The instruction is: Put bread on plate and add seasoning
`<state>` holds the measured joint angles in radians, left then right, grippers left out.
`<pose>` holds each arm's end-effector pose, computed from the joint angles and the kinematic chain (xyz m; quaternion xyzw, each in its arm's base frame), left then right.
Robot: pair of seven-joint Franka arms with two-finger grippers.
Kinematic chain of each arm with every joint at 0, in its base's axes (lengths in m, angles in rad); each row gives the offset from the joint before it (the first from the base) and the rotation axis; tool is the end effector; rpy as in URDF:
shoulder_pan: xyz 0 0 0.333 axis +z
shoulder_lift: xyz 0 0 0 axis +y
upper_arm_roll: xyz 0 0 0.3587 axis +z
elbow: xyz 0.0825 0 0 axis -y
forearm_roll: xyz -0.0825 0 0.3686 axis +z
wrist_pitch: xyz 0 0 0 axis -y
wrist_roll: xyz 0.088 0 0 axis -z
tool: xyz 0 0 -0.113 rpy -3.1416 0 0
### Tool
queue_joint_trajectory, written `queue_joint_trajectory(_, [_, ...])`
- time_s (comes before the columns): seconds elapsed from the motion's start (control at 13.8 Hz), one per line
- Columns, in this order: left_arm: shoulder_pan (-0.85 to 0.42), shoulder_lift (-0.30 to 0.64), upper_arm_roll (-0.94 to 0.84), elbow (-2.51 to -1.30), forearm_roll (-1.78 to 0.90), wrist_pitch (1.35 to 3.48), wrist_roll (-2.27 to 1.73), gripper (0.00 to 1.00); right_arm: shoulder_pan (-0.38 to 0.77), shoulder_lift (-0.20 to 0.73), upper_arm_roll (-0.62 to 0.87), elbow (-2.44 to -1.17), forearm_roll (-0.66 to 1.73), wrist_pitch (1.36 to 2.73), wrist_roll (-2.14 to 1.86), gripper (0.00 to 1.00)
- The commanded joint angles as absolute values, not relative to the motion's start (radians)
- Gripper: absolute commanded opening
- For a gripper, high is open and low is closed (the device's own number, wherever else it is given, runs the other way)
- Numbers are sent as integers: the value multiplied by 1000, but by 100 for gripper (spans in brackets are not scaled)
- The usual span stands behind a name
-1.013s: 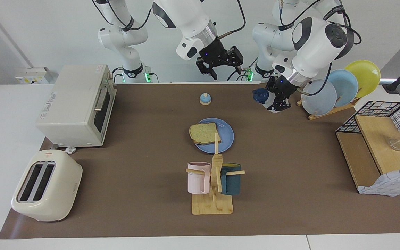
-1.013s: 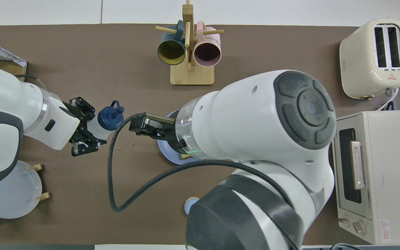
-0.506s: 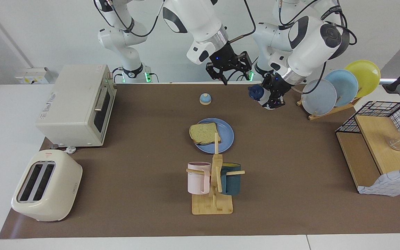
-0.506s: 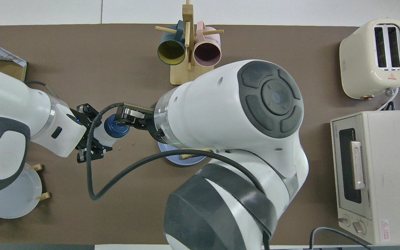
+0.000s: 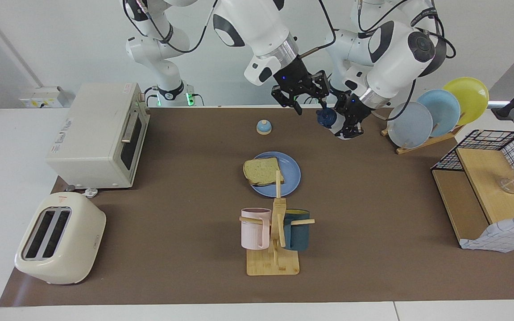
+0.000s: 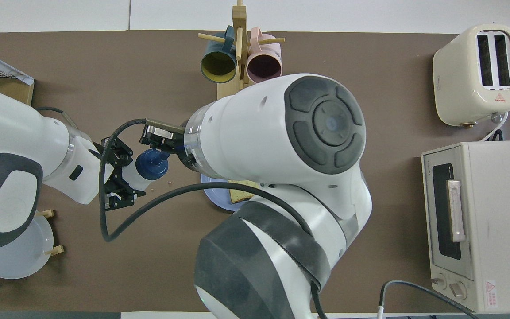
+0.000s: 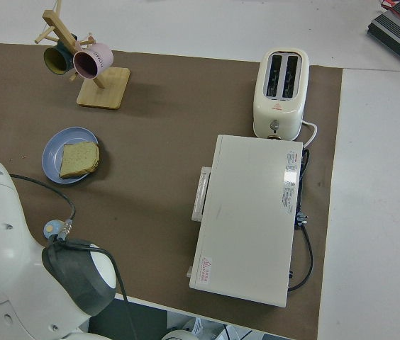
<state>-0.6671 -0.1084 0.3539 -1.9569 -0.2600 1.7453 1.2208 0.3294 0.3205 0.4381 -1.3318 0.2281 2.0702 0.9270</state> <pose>0.4690 -0.1700 0.5559 0.7301 -0.6655 0.0139 0.1542 0.5212 0.4424 0.6520 -0.9514 0.1314 -0.0161 0.2780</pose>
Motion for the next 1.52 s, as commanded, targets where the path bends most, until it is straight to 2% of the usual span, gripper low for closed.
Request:
queue_joint_trajectory(0.0, [-681, -150, 362, -1990, -273, 1740, 1229, 0, 333, 341, 446, -1302, 195, 2077, 956, 62])
queue_joint_trajectory(0.22, [-686, -164, 362, -2016, -284, 1750, 1229, 0, 333, 341, 446, -1302, 199, 2079, 956, 52])
queue_joint_trajectory(0.51, [-686, -166, 362, -2017, -285, 1750, 1227, 0, 334, 337, 446, -1302, 198, 2080, 956, 43])
queue_joint_trajectory(1.09, [-684, -166, 364, -2019, -301, 1753, 1227, 0, 348, 336, 446, -1315, 195, 2077, 957, 43])
queue_joint_trajectory(1.23, [-684, -166, 364, -2019, -302, 1755, 1227, 0, 350, 336, 446, -1315, 195, 2075, 956, 38])
queue_joint_trajectory(1.3, [-684, -167, 364, -2019, -307, 1753, 1227, 0, 348, 336, 446, -1315, 195, 2074, 956, 26])
queue_joint_trajectory(1.45, [-684, -167, 364, -2020, -310, 1755, 1226, 0, 348, 336, 446, -1315, 195, 2072, 956, 14])
